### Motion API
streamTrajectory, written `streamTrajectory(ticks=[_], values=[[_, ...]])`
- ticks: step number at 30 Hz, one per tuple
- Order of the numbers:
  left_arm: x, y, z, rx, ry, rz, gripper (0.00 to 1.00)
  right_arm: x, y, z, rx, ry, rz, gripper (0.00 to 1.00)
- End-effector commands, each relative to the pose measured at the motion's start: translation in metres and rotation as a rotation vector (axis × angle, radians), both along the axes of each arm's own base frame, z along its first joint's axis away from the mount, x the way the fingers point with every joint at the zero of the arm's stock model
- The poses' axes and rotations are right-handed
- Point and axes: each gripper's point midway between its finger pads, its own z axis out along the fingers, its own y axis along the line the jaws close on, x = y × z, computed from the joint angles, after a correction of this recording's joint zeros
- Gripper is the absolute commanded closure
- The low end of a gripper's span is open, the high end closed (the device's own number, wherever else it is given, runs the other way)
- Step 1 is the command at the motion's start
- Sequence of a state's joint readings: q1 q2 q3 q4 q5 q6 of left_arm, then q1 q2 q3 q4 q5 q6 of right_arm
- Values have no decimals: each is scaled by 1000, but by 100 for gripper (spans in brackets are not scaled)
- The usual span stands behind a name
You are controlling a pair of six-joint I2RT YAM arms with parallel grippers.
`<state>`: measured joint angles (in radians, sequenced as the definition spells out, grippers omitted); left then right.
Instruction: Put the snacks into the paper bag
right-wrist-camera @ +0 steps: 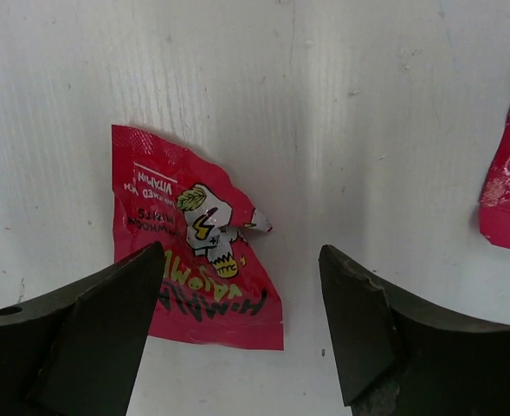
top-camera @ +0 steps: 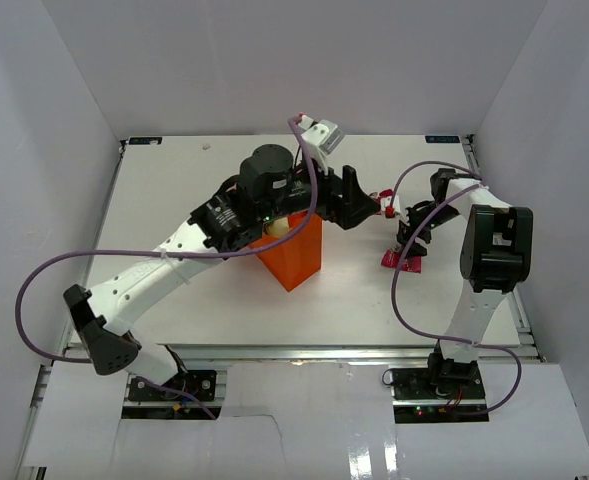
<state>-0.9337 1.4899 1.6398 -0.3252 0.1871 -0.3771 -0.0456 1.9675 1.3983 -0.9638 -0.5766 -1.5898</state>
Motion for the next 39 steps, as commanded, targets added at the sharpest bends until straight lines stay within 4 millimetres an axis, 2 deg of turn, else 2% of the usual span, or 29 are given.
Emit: streamTrajectory(ticks=[1,6,10,13,15,16,17,18,20,21,22,24,25,26,27,28,29,30,31,32,33,34,35,36,37,38,39], values=[[-5,28,34,-73,-55,82,3,-2,-7,-4,-36,4,4,23],[-9,39,38,-85,-65,99,3,-11,-8,-15,-43,47,-13,34],[-14,46,51,-109,-81,104,3,-15,-5,-14,-27,70,-50,61],[-16,53,60,-129,-95,115,3,-25,0,-8,-4,80,-63,74],[-19,62,66,-140,-108,131,3,-32,4,3,26,74,-75,85],[-20,66,68,-144,-115,141,3,-34,7,9,41,68,-77,88],[-23,73,73,-156,-124,148,3,-38,13,25,76,50,-81,92],[-22,76,69,-152,-122,162,3,-41,17,34,98,49,-90,92],[-29,85,75,-175,-135,167,3,-50,28,72,174,-1,-86,92],[-30,87,70,-169,-129,167,3,-51,33,87,201,-28,-82,92],[-26,92,71,-177,-133,200,3,-56,37,113,231,-91,-74,92],[-30,102,78,-206,-147,216,3,-65,53,149,322,-124,-63,92],[-31,103,75,-209,-148,216,3,-67,61,182,371,-175,-70,92],[-33,106,83,-238,-165,218,3,-68,67,199,394,-198,-69,92],[-38,113,92,-266,-185,217,3,-73,86,216,417,-218,-34,92],[-39,114,91,-273,-197,214,3,-81,96,245,444,-203,-109,92],[-41,117,101,-308,-222,213,3,-92,123,260,472,-210,-75,92],[-46,122,109,-326,-249,209,3,-83,142,289,529,-328,-53,92],[-48,124,114,-339,-266,202,2,-89,150,308,545,-396,-88,92],[-51,126,122,-360,-288,197,2,-110,180,324,617,-346,-87,92],[-53,127,126,-368,-303,191,2,-110,196,351,690,-422,-69,92],[-56,132,135,-386,-323,192,2,-107,206,366,709,-443,-98,92],[-62,131,138,-394,-335,159,2,-117,225,373,745,-376,-104,92],[-65,132,141,-400,-343,150,2,-113,233,384,778,-374,-121,92],[-71,137,148,-422,-355,141,2,-99,242,380,770,-355,-168,92],[-73,139,149,-429,-358,137,2,-99,251,394,793,-357,-177,92],[-76,141,150,-438,-359,133,2,-91,263,390,789,-334,-199,92]])
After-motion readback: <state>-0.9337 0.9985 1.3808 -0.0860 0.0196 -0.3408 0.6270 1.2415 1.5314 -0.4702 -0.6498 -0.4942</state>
